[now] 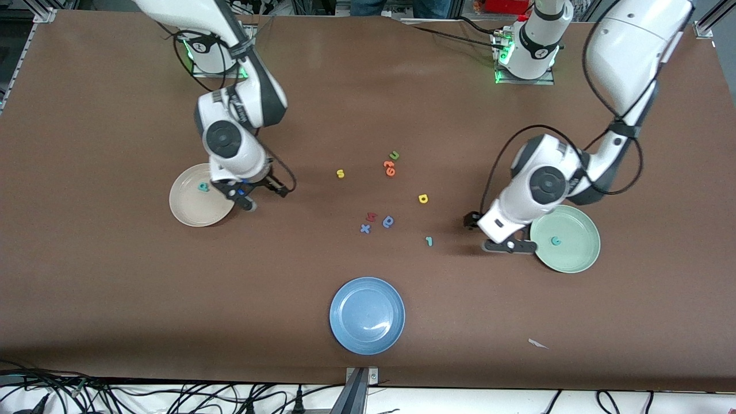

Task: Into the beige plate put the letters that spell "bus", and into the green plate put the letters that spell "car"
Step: 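Grasp the s with the right gripper while the left gripper reaches the l, then carry the s to the plate while the left gripper grasps the teal l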

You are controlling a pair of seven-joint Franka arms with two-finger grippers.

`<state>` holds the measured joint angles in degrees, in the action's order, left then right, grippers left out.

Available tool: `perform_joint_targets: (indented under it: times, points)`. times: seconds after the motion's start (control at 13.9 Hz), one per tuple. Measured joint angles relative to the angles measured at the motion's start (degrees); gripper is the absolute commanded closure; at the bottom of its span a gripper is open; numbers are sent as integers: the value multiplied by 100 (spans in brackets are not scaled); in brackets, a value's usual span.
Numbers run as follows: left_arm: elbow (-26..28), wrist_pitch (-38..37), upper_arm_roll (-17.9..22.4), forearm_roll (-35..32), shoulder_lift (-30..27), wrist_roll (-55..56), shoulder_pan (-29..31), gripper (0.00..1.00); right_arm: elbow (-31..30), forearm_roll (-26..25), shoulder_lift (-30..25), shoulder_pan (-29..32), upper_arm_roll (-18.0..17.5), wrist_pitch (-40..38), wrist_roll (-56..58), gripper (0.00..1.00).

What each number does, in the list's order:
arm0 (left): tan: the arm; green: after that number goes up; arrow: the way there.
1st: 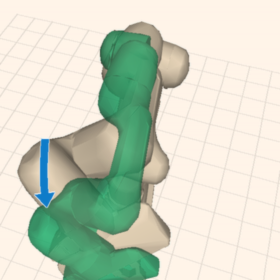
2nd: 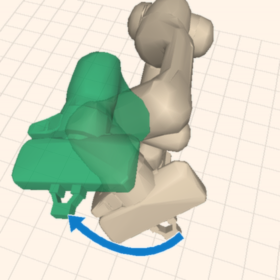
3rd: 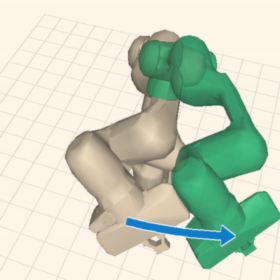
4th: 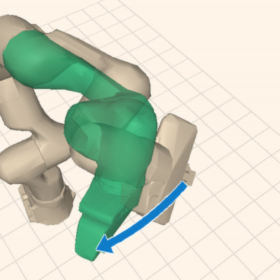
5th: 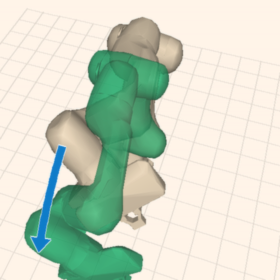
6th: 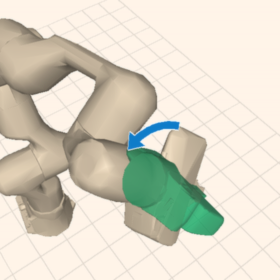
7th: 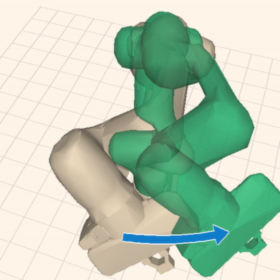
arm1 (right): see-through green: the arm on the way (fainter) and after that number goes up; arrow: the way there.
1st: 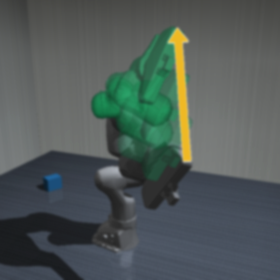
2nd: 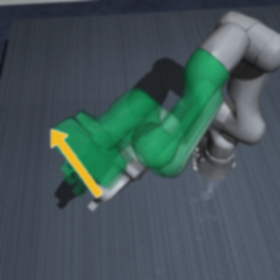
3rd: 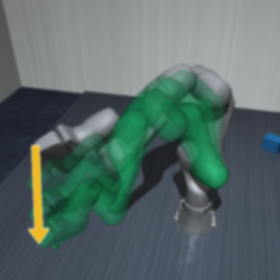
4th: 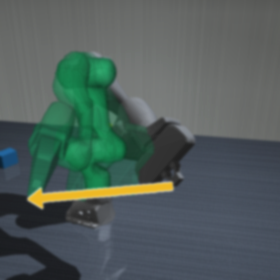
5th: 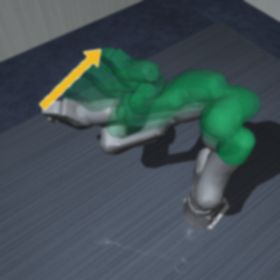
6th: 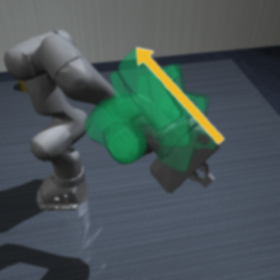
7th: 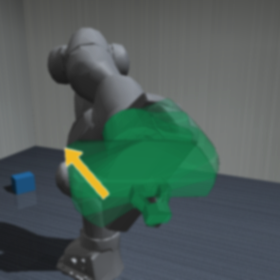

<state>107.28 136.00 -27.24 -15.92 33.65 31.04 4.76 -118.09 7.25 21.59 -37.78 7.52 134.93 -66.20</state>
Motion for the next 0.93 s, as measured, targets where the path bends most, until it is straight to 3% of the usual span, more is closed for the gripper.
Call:
perform_joint_targets:
  times: [0.14,0.57,0.93]
  points:
    - [279,330,-12,0,2,706,-354,0,17,0,102,-146,-237,315,-1027,19]
    - [415,397,-19,-184,8,2344,-1219,6,93,0,676,-968,-271,1069,-2685,23]
    - [431,413,-8,-840,321,3095,-1301,26,117,0,924,-1057,-271,1505,-3069,25]
